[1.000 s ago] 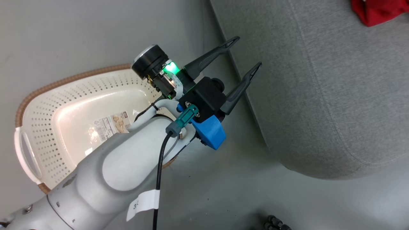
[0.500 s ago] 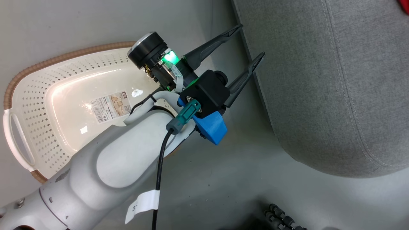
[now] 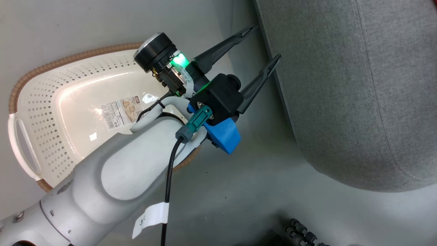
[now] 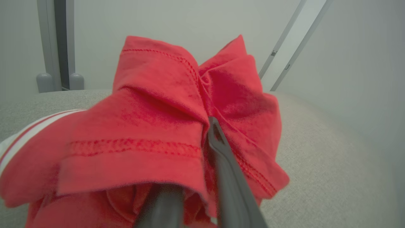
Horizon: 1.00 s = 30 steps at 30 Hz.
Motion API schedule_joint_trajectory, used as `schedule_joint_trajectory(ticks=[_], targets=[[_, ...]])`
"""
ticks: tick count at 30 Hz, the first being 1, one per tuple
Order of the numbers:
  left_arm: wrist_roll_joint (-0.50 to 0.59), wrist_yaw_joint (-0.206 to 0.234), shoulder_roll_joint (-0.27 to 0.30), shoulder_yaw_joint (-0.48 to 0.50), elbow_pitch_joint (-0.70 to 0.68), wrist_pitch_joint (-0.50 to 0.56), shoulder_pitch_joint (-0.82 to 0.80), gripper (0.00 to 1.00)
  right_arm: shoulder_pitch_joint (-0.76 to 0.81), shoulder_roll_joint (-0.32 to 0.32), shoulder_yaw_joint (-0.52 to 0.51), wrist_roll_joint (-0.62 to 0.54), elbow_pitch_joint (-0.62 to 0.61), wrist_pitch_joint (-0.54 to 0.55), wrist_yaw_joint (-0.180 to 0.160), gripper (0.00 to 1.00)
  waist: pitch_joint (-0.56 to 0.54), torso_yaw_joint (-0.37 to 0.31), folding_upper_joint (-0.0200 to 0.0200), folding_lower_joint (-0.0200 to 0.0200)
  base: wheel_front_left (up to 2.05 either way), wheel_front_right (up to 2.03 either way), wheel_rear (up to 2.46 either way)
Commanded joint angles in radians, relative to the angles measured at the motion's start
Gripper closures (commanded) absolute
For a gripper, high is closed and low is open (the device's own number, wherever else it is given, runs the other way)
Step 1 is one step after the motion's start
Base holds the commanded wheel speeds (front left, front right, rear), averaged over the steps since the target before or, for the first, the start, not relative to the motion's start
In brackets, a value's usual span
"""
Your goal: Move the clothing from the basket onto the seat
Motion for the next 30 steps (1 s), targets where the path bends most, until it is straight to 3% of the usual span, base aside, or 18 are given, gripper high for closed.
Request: schedule_joint_trajectory(ticks=[1, 7, 19, 26, 30], targets=[[0.000, 0.006, 0.001, 0.001, 0.003, -0.006, -0.005, 0.00, 0.020, -0.005, 0.001, 0.008, -0.007, -0.001, 0.000, 0.00, -0.007, -0.001, 0.0000, 0.0000, 0.00, 0.00, 0.00], [-0.017, 0.006, -0.022, -0.005, 0.030, -0.042, 0.015, 0.00, 0.140, -0.003, 0.014, 0.013, -0.066, -0.001, 0.000, 0.00, -0.066, 0.001, 0.0000, 0.0000, 0.00, 0.00, 0.00], [-0.071, 0.018, -0.066, 0.006, 0.117, -0.127, 0.098, 0.00, 0.433, 0.063, 0.067, -0.005, -0.188, -0.001, 0.000, 0.00, -0.252, 0.011, 0.0000, 0.0000, 0.00, 0.00, 0.00], [-0.124, 0.060, -0.074, 0.092, 0.146, -0.159, 0.197, 0.00, 0.513, 0.067, 0.167, 0.004, -0.310, -0.001, 0.000, 0.00, -0.400, 0.040, 0.0000, 0.0000, 0.00, 0.00, 0.00], [-0.116, 0.089, -0.077, 0.206, 0.098, -0.159, 0.269, 0.00, 0.539, 0.079, 0.243, 0.013, -0.372, -0.001, 0.000, 0.00, -0.470, 0.077, 0.0000, 0.0000, 0.00, 0.00, 0.00]])
